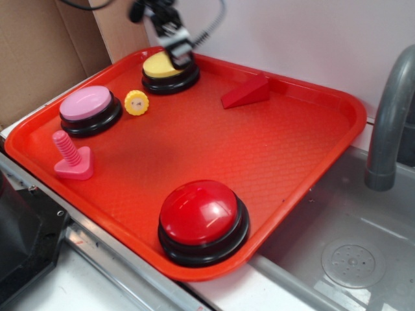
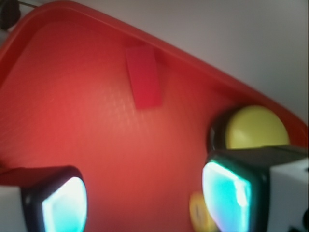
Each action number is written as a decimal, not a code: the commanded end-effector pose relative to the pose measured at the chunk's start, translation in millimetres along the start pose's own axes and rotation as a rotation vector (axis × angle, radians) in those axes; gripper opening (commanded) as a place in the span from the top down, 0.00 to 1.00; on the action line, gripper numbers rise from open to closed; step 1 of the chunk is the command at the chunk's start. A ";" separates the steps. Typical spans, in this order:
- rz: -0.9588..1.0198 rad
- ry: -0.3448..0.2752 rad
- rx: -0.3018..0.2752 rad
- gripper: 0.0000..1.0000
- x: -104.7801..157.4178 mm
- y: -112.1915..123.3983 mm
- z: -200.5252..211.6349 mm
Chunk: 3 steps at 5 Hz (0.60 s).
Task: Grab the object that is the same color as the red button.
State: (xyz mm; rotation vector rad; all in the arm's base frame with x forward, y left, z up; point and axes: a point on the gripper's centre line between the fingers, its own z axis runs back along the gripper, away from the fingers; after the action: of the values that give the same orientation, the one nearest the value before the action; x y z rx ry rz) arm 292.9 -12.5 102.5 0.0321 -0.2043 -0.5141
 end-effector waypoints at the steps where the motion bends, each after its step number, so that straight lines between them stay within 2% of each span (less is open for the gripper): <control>1: -0.051 -0.107 -0.047 0.00 55.5 6.1 -47.5; 3: -0.044 -0.087 -0.010 0.00 63.1 6.8 -78.3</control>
State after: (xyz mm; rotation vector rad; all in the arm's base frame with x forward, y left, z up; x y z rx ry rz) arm 352.2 -31.4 20.6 -0.0108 -0.2300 -0.5503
